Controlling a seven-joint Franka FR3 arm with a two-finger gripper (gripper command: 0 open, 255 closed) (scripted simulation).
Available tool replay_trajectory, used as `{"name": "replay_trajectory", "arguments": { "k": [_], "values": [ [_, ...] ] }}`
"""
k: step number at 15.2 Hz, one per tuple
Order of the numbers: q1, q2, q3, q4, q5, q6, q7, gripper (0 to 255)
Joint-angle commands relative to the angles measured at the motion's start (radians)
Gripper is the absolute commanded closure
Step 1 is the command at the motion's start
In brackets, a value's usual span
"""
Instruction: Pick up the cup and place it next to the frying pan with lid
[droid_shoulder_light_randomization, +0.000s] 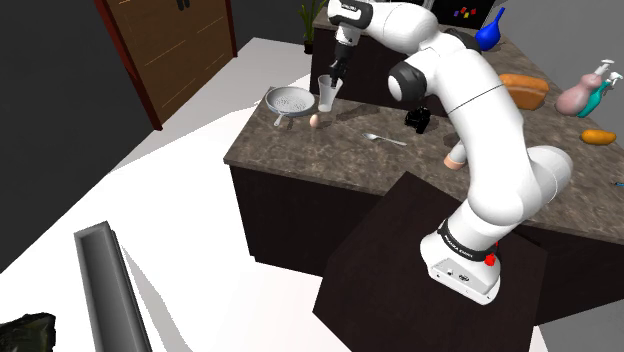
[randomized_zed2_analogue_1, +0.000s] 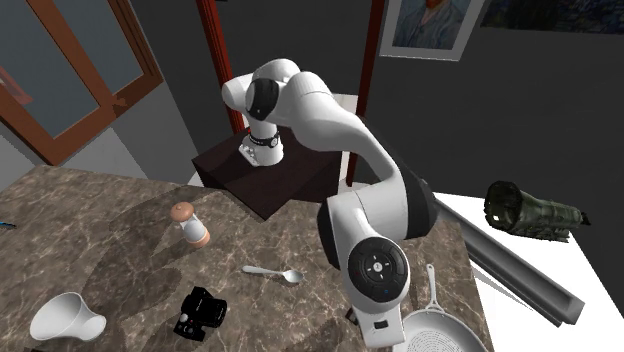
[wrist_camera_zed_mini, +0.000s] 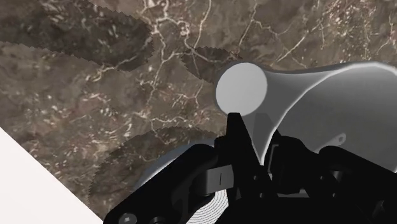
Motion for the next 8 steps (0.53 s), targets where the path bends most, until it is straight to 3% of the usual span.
{"name": "replay_trajectory", "arguments": {
  "k": [1,8],
  "values": [
    [0.014,-0.010,-0.003,-0.048,0.001,0.032,-0.014,255],
    [0.029,0.013,0.002,-0.106,0.011,0.103,-0.038,255]
  ]
}}
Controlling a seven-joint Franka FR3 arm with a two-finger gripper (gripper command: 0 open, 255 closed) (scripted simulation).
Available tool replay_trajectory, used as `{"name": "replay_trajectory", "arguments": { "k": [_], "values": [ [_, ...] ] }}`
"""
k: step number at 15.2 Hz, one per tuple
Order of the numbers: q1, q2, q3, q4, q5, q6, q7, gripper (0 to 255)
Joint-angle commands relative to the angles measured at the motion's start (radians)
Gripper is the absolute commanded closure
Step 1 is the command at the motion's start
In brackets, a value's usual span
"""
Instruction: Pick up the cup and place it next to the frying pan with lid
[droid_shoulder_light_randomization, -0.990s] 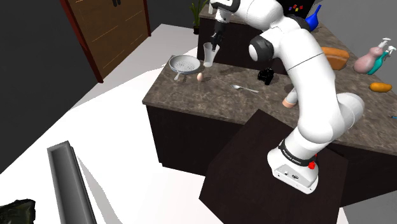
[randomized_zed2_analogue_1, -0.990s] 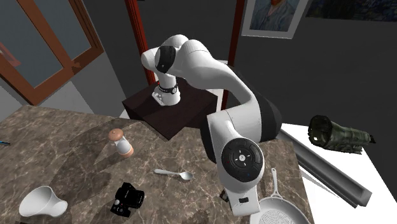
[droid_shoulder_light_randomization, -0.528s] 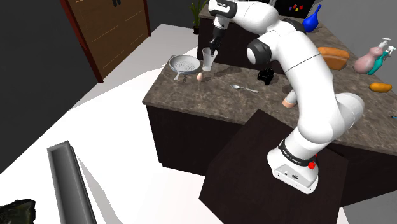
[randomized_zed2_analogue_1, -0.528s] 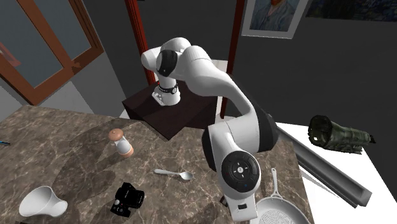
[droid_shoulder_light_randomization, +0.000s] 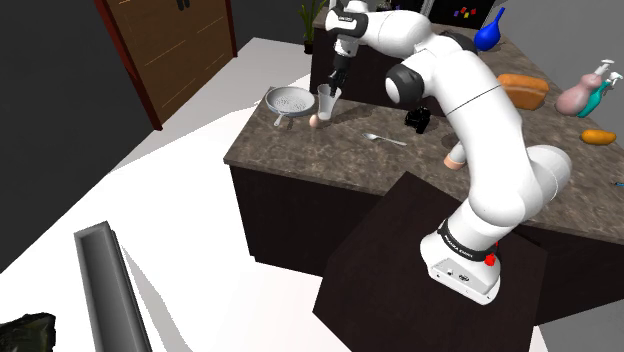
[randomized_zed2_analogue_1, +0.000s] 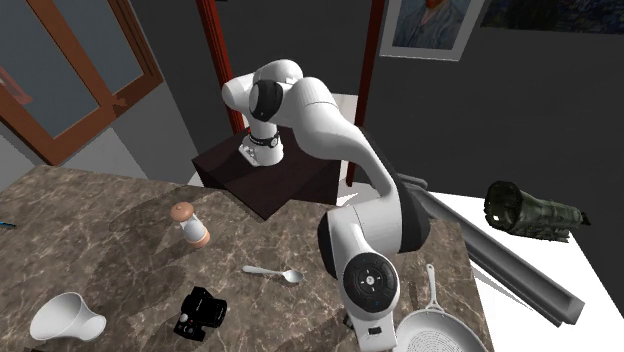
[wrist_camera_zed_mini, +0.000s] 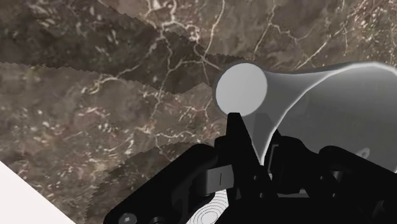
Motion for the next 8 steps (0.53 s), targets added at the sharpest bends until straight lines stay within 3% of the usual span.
{"name": "replay_trajectory", "arguments": {
  "k": [1,8],
  "values": [
    [0.006,0.005,0.001,-0.019,0.003,0.022,-0.006,255],
    [0.008,0.018,0.004,-0.031,0.007,0.044,-0.013,255]
  ]
}}
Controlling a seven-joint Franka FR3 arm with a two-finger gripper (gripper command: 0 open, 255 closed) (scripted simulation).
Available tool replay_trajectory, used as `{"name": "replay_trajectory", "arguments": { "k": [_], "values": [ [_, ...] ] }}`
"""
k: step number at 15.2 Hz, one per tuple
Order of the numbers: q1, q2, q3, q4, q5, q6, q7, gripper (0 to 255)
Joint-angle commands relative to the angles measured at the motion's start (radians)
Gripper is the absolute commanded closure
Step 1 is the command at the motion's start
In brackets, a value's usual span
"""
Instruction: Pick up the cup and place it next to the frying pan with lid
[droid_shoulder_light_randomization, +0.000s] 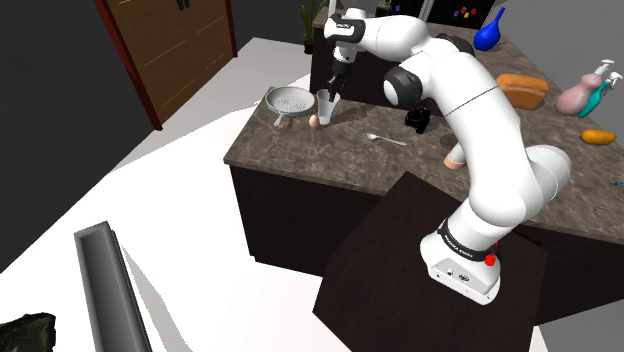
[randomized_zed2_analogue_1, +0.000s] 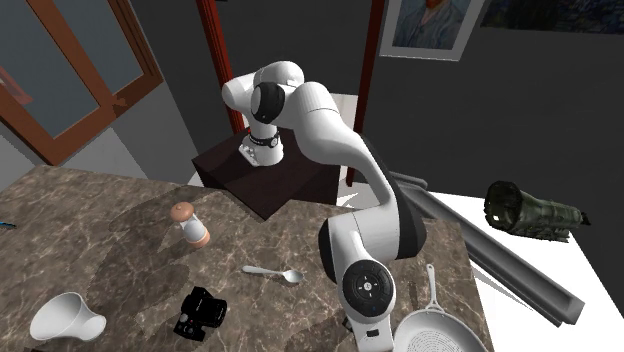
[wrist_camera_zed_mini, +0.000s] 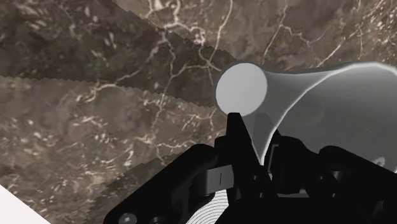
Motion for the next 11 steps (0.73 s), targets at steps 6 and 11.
{"name": "replay_trajectory", "arguments": {
  "k": [6,11],
  "values": [
    [0.000,0.000,0.000,0.000,0.000,0.001,0.000,0],
    [-0.029,0.005,0.000,0.081,-0.007,-0.065,0.020,0]
  ]
}}
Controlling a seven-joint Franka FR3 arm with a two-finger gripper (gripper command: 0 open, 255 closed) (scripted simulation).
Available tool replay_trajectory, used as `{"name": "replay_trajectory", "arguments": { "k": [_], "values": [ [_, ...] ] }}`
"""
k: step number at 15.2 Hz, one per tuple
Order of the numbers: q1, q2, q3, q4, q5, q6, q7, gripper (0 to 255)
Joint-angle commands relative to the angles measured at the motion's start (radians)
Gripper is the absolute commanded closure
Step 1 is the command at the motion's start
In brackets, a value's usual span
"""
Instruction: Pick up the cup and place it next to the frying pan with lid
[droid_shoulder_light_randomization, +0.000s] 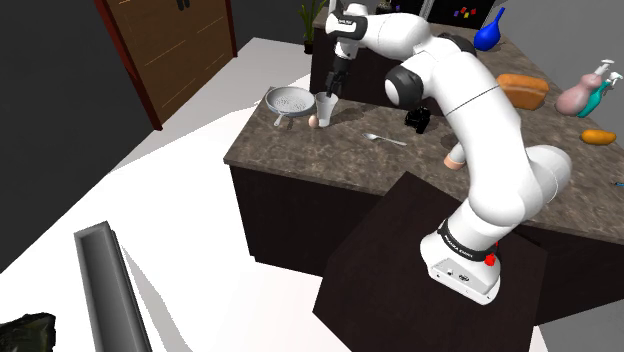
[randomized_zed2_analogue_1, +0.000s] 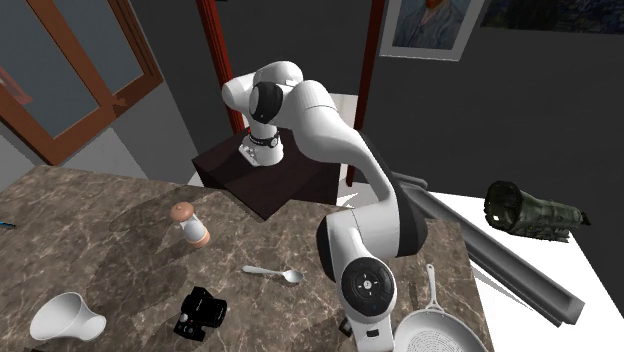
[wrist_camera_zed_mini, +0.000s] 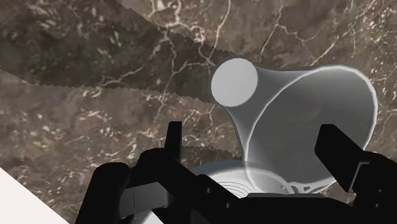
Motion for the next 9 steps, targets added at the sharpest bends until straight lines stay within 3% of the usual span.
{"name": "replay_trajectory", "arguments": {
  "k": [1,2,9],
  "values": [
    [-0.036,0.018,0.003,0.104,-0.005,-0.072,0.025,0],
    [-0.056,0.033,0.007,0.161,-0.007,-0.107,0.039,0],
    [-0.056,0.033,0.007,0.162,-0.007,-0.107,0.039,0]
  ]
}}
